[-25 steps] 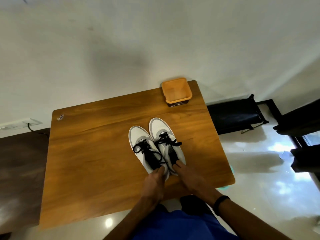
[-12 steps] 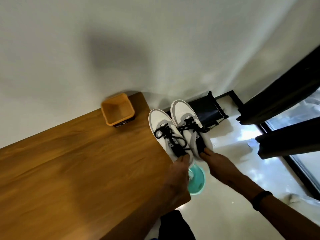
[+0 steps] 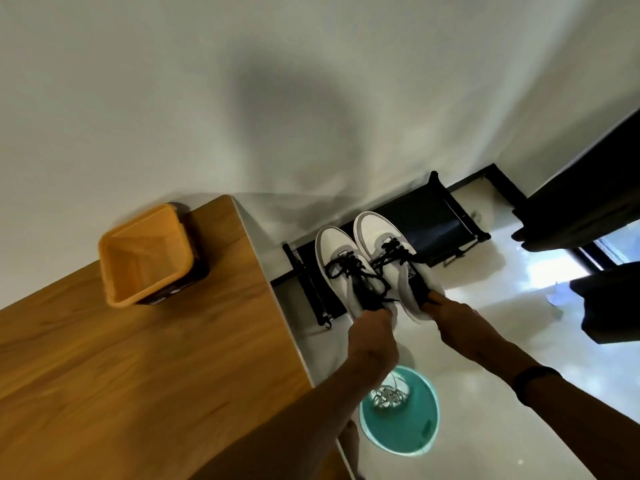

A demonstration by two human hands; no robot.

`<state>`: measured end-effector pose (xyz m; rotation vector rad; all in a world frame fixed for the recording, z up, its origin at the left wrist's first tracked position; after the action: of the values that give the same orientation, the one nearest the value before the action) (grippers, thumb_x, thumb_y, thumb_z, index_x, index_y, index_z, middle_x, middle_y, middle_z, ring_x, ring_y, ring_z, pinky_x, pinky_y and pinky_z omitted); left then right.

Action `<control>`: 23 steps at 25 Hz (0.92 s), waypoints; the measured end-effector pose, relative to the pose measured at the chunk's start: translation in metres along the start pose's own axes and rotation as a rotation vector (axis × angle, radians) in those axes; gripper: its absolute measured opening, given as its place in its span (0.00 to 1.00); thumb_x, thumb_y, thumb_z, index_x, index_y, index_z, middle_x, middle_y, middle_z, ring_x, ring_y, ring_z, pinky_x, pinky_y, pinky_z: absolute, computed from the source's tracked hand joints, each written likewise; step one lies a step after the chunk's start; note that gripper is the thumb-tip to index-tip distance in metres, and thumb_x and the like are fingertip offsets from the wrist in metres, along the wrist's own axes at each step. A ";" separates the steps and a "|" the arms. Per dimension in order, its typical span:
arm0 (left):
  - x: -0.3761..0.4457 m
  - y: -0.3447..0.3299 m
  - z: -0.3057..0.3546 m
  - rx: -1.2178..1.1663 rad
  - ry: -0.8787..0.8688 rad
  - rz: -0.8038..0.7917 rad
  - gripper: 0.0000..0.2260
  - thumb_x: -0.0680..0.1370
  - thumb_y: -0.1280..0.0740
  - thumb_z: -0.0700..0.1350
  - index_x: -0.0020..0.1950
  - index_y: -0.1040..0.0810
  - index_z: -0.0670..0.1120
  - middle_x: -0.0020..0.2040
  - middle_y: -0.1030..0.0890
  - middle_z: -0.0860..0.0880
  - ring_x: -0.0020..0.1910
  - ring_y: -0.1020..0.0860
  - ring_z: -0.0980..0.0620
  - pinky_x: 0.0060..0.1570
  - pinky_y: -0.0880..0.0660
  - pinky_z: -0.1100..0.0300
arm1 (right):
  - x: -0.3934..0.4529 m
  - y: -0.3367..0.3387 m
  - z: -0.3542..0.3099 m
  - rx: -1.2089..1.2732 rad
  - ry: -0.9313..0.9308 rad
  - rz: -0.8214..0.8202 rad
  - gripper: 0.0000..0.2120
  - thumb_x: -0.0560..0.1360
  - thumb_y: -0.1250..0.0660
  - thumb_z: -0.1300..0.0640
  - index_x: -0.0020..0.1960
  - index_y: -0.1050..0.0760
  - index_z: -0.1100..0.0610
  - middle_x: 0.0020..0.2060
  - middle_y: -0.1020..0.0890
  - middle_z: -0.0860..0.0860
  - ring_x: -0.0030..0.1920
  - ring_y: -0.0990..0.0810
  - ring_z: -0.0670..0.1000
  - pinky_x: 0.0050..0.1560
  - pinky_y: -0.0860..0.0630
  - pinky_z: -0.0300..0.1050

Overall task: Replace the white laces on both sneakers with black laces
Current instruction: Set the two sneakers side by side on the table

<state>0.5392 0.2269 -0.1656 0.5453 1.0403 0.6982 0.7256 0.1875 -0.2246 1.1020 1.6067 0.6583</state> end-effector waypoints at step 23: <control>0.132 0.003 -0.082 0.618 -0.116 -0.345 0.30 0.79 0.28 0.53 0.79 0.32 0.45 0.75 0.28 0.44 0.74 0.29 0.41 0.72 0.29 0.46 | 0.145 -0.094 -0.044 0.190 -0.159 -0.015 0.17 0.83 0.39 0.63 0.70 0.28 0.62 0.73 0.30 0.60 0.62 0.22 0.68 0.60 0.24 0.58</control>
<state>0.5070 0.3335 -0.2738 0.8966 1.2012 0.0252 0.6465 0.2818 -0.3537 1.2475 1.5617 0.4034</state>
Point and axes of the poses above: each hand's wrist, its own x-axis towards the middle knuckle, its own y-axis out of the back of the hand, z = x × y, the point moved 3 cm from there along x, towards the middle knuckle
